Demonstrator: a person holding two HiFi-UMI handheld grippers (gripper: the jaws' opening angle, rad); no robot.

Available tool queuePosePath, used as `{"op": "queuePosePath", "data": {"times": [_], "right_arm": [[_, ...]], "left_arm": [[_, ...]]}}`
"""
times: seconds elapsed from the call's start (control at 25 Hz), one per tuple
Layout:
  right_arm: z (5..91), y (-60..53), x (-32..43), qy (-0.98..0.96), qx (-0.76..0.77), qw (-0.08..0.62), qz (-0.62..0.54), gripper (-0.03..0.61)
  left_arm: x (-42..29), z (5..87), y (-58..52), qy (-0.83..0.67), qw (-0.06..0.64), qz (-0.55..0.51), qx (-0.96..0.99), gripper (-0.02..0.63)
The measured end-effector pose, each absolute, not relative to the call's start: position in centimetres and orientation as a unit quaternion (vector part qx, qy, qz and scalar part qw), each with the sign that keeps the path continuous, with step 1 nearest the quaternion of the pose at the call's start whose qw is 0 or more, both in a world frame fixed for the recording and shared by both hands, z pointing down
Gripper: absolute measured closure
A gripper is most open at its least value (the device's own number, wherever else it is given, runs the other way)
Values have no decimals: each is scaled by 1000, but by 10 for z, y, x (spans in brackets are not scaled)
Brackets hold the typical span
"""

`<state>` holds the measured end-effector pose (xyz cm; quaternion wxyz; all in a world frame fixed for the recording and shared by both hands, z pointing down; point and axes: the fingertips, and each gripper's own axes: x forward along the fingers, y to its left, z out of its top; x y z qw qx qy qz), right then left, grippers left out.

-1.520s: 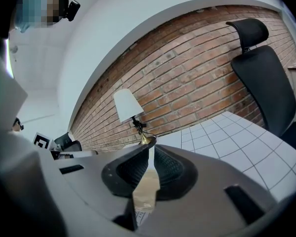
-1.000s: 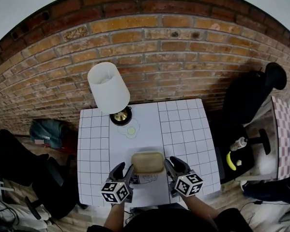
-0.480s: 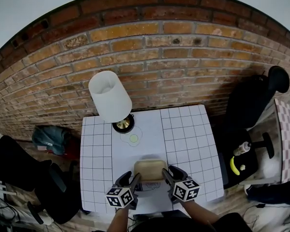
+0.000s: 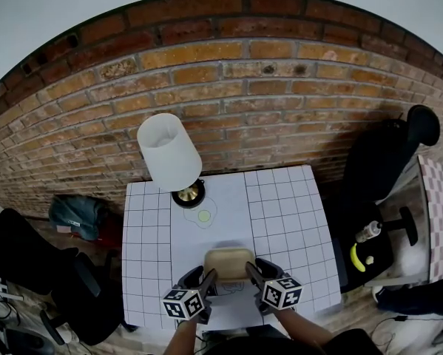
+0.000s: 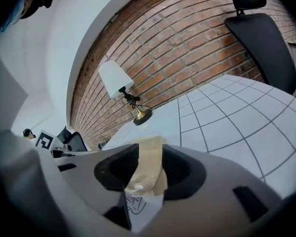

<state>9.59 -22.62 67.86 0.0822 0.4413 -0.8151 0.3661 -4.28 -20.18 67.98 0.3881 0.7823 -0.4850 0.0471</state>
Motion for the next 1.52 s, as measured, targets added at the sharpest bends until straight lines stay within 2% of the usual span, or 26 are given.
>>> {"op": "queuePosePath", "data": {"times": [0.4,0.6,0.72,0.96,1.08,1.16,1.52], "right_arm": [[668,-226,95,-817,444,73,361,441],[651,-229,98,-822,451,53,344,491],[639,-231,99,-826,455,41,331,521],[620,-231,101,-826,468,23,312,535],[612,-228,103,-825,475,17,305,541],[607,-227,104,-823,481,13,301,545],[581,-220,105,-822,497,-13,277,555]], "left_arm": [[-46,668,-202,-486,374,42,789,420],[-50,654,-206,-484,363,27,796,423],[-55,646,-206,-488,353,22,798,465],[-60,630,-208,-489,328,26,807,529],[-62,622,-208,-490,319,24,811,537],[-63,616,-207,-491,312,22,813,572],[-64,594,-202,-482,292,12,826,580]]}}
